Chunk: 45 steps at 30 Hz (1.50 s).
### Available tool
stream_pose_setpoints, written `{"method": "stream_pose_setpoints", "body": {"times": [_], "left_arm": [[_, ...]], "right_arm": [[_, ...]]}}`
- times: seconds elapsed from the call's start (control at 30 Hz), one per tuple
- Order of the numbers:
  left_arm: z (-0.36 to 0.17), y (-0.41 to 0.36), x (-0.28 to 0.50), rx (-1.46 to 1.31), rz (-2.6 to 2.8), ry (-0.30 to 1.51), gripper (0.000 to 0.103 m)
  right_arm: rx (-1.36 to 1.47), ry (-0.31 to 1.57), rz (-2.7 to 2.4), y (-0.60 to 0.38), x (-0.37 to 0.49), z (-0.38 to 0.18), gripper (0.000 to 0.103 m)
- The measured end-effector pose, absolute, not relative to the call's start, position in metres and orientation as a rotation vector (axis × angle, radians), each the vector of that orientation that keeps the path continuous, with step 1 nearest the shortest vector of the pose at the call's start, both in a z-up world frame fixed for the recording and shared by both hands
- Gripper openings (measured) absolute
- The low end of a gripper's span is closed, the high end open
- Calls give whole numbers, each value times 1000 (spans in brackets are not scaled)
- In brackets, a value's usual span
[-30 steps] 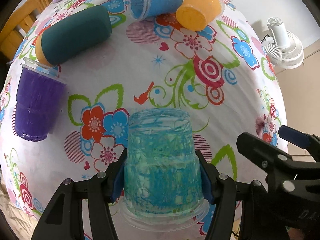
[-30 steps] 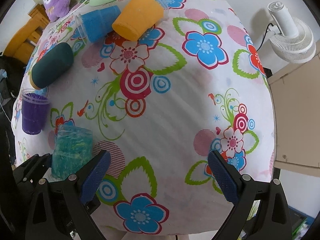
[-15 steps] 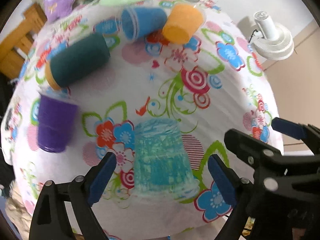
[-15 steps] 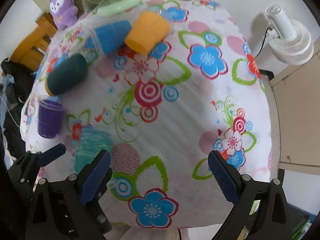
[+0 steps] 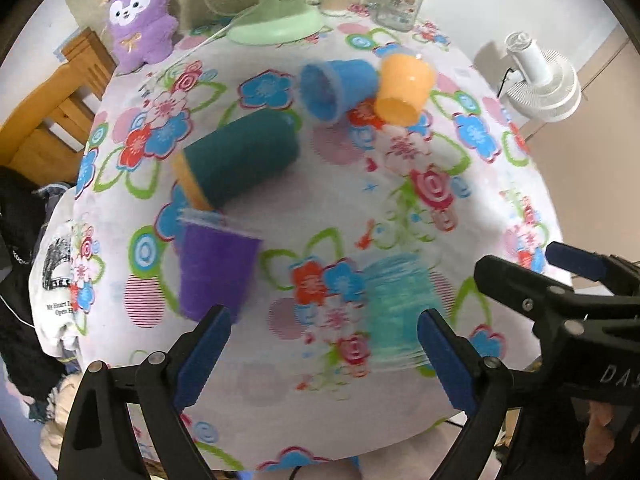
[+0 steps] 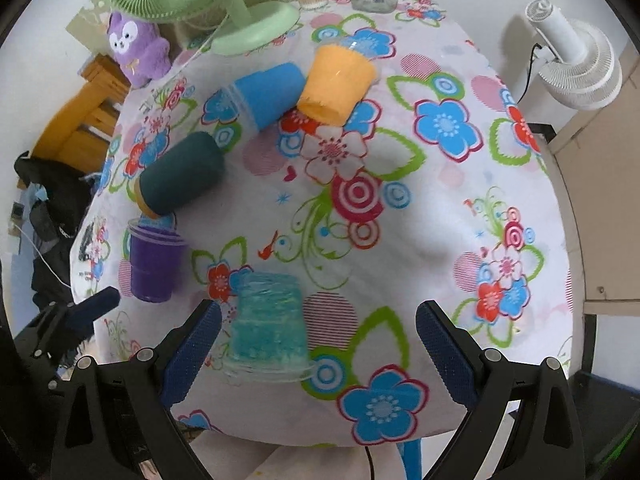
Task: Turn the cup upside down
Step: 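Grasp the teal cup with the right gripper while the left gripper releases it, then lift the teal cup with the right gripper and rotate it mouth down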
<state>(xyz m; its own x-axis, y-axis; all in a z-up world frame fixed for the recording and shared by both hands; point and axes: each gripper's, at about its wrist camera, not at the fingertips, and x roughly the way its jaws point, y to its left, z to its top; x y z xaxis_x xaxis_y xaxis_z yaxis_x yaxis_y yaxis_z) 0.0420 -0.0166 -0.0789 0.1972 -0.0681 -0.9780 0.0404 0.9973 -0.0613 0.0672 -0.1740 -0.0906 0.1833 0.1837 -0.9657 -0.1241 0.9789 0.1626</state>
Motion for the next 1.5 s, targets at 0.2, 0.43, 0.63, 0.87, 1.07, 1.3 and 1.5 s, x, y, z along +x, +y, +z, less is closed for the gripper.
{"method": "stream_pose_setpoints", "body": {"times": [0.2,0.43,0.63,0.87,1.07,1.3,1.5], "left_arm": [[-96,3,38,31,-106,1419,96],[-116,18,29,16,-128,1470,96],[-128,27,23,-49,-142,1508,96],[-134,32,25,-73,-146,1515,96],[-132,39,27,-83,-141,1512,96],[-113,47,27,-80,-123,1466,96],[-88,48,27,-90,-120,1405,96]], "right_arm": [[2,1439,197,-149,72,-119,94],[-30,1535,156,-129,83,-153,91],[-34,1592,135,-118,90,-173,82],[-46,1639,160,-103,90,-191,59],[-61,1564,182,-97,86,-177,57],[-76,1415,207,-107,73,-132,57],[-66,1306,241,-115,54,-94,57]]}}
